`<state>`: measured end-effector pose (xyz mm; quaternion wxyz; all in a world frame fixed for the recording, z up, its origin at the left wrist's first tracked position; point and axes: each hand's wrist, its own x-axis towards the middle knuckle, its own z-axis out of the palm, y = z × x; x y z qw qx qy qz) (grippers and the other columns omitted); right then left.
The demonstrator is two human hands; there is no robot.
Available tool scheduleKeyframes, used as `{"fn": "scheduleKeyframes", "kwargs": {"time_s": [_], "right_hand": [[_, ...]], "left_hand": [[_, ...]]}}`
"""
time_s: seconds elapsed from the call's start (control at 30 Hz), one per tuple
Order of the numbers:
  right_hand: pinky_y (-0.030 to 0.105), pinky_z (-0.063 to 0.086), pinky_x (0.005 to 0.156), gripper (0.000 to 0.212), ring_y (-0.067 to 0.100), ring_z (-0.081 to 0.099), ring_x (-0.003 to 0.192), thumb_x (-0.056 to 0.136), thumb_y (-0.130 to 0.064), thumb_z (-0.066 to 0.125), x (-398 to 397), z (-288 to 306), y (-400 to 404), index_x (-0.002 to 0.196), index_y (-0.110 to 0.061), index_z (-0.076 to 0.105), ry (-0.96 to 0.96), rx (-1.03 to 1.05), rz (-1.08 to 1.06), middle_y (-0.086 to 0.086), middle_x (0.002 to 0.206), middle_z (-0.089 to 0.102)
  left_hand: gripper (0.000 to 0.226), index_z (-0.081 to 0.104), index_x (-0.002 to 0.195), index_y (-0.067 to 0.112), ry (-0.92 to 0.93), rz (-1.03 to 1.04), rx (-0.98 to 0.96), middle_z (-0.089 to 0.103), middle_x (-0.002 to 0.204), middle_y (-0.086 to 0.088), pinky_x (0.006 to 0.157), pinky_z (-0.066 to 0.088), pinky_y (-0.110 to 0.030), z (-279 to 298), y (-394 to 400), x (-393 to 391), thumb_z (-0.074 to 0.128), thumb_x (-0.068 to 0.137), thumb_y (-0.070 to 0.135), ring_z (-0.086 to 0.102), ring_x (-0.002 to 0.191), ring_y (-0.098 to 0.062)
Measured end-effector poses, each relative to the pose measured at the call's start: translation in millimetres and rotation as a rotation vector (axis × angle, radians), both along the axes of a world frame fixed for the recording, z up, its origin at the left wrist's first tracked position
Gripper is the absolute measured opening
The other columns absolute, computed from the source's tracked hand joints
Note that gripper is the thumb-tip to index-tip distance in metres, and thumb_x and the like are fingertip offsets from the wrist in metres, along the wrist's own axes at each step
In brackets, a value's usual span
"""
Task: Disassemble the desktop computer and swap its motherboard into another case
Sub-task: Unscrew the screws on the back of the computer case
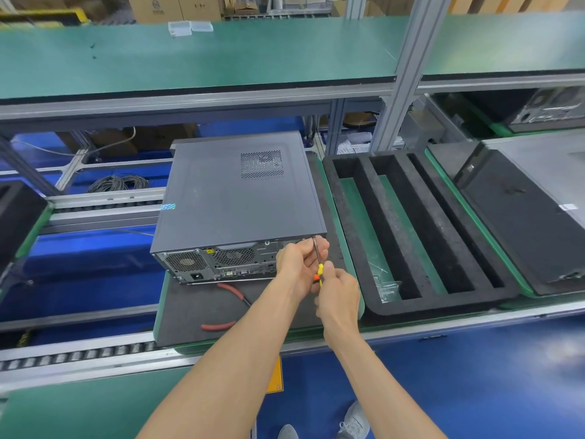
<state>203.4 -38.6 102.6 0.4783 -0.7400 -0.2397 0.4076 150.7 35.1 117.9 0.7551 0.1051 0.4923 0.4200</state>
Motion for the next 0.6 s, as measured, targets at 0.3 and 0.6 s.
{"fn": "scheduleKeyframes", "kwargs": {"time_s": [0.3,0.6], "right_hand": [[0.036,0.047,0.064,0.023,0.020,0.060,0.068,0.098,-0.043,0.057,6.0,4.3,0.8,0.090,-0.022,0.062,0.038,-0.019,0.009,0.002,0.074,0.071],[0.027,0.044,0.051,0.019,0.015,0.058,0.062,0.094,-0.041,0.065,9.0,1.4,0.7,0.095,-0.025,0.055,0.028,-0.022,0.045,0.006,0.085,0.070]], "left_hand": [[0.024,0.067,0.105,-0.007,0.011,0.001,0.040,0.073,0.085,-0.015,0.066,0.057,-0.027,-3.6,2.6,1.2,0.046,0.101,0.004,0.069,0.067,-0.019],[0.016,0.067,0.096,-0.005,0.044,0.010,0.062,0.071,0.080,-0.014,0.060,0.054,-0.026,-4.1,2.8,4.7,0.059,0.098,0.008,0.065,0.060,-0.018]]}}
